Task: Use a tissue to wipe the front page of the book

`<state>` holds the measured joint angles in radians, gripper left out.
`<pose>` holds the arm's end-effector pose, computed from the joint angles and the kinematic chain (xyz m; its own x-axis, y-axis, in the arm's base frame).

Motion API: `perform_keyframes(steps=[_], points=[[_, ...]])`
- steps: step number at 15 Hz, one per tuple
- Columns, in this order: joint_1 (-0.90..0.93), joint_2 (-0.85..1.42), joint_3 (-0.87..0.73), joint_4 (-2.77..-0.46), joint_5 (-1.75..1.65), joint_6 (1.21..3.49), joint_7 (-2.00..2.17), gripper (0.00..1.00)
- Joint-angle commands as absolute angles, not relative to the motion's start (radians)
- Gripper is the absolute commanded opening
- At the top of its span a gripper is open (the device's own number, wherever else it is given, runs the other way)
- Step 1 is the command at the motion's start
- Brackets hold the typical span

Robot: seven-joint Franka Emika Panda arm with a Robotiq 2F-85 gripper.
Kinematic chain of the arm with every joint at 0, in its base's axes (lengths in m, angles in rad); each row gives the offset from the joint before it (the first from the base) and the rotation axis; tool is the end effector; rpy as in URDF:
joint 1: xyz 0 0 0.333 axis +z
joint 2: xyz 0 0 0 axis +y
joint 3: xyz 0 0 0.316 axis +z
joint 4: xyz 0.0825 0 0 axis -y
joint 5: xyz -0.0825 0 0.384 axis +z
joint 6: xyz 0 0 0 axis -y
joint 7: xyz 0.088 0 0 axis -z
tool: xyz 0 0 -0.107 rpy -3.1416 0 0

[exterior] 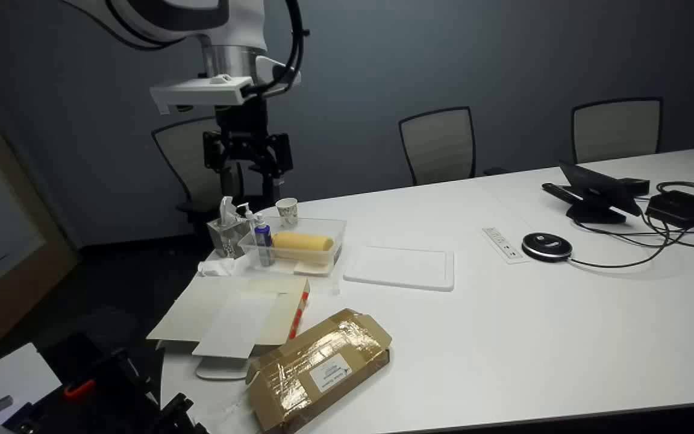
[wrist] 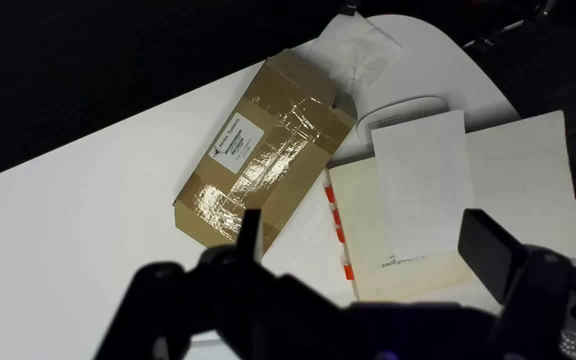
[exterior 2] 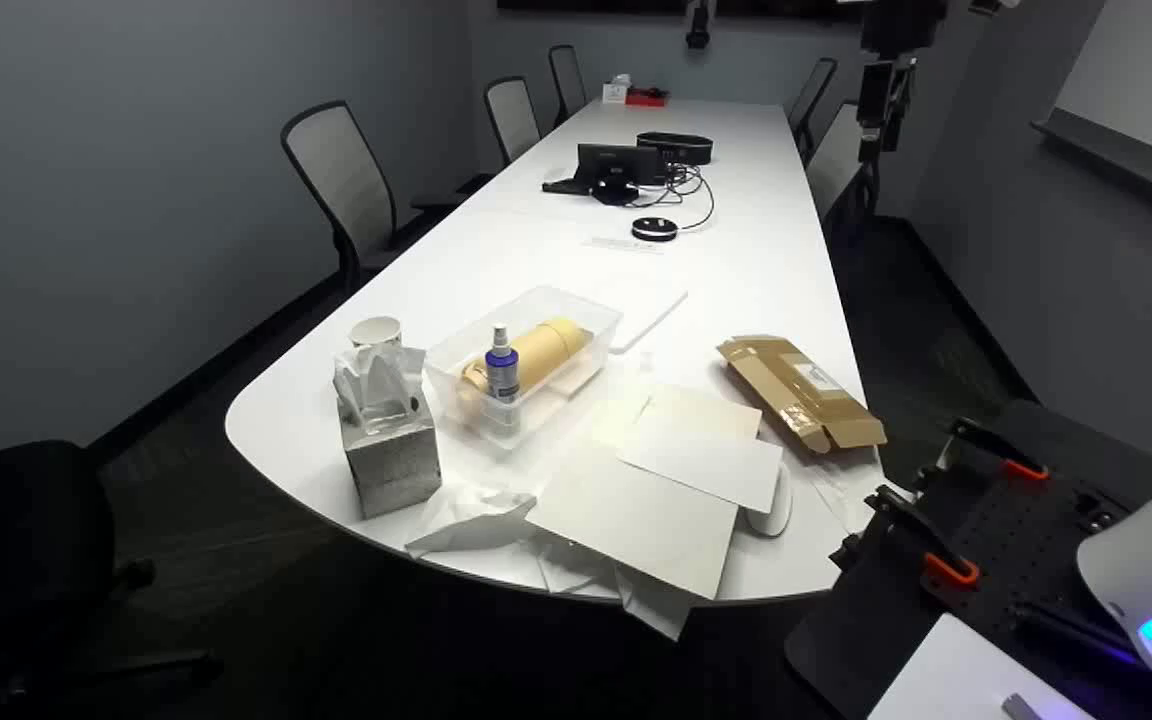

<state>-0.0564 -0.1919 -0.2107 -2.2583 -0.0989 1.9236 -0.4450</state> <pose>0.4512 -0.1328 0.4285 0.9629 0.2226 -0.1523 0.2221 -0.9748 -0.0207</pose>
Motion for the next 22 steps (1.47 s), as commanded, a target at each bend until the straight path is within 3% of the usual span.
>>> perform_keyframes(steps=[1, 10, 19, 20, 22], points=[[-0.073, -0.191, -0.194, -2.257, -0.096, 1.922, -0.447, 1.0], [0.052, 0.162, 0.011, -2.014, -0.046, 2.07, -0.452, 1.0], [0.176, 0.626, 0.197, -1.51, -0.101, 2.077, -0.467, 1.0], [0.16, 0.523, 0.189, -1.651, -0.099, 2.093, -0.442, 1.0], [0.176, 0.6, 0.2, -1.564, -0.099, 2.093, -0.442, 1.0]])
